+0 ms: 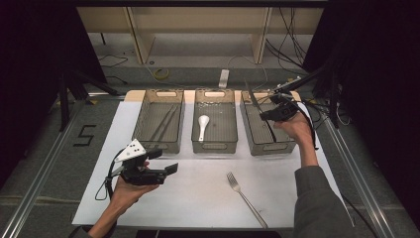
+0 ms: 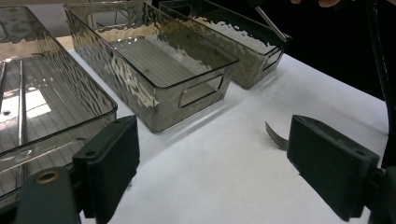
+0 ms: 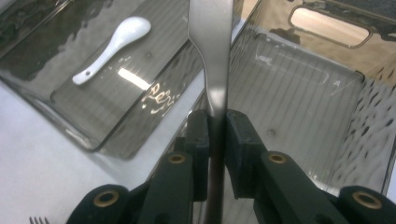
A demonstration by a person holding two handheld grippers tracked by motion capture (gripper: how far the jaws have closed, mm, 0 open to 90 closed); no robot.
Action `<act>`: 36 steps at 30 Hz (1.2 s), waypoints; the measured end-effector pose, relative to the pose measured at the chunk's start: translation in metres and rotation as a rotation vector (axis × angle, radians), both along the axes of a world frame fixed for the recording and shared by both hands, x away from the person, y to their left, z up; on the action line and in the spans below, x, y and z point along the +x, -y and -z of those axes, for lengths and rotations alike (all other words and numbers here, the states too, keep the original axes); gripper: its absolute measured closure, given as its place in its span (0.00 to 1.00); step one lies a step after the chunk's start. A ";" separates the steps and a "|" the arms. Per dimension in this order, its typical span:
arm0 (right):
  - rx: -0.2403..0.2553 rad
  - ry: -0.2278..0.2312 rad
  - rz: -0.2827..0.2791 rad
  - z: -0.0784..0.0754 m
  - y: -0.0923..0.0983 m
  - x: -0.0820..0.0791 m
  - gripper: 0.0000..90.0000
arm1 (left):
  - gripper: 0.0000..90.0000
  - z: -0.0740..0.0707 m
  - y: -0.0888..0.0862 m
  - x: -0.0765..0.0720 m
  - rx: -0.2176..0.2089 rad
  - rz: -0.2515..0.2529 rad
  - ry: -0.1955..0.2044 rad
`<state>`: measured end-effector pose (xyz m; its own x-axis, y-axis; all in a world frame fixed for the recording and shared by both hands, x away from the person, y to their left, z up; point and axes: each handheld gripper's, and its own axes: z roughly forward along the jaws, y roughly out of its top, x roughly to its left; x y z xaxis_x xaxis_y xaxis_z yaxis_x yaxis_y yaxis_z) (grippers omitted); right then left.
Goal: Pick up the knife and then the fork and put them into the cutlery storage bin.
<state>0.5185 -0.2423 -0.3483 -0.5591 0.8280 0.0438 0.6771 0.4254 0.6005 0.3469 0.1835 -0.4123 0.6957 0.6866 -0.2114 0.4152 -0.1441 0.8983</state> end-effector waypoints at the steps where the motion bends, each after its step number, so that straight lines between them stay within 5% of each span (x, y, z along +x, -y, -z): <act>1: 0.002 0.004 0.006 0.000 0.000 0.001 0.90 | 0.18 0.000 0.000 0.000 0.001 0.001 -0.001; 19: 0.010 0.003 0.084 0.018 -0.001 0.015 0.90 | 0.18 -0.001 0.000 -0.001 -0.007 0.001 0.005; 36: 0.033 -0.052 0.139 0.051 0.002 0.014 0.90 | 0.18 -0.001 -0.002 -0.001 -0.015 -0.009 0.011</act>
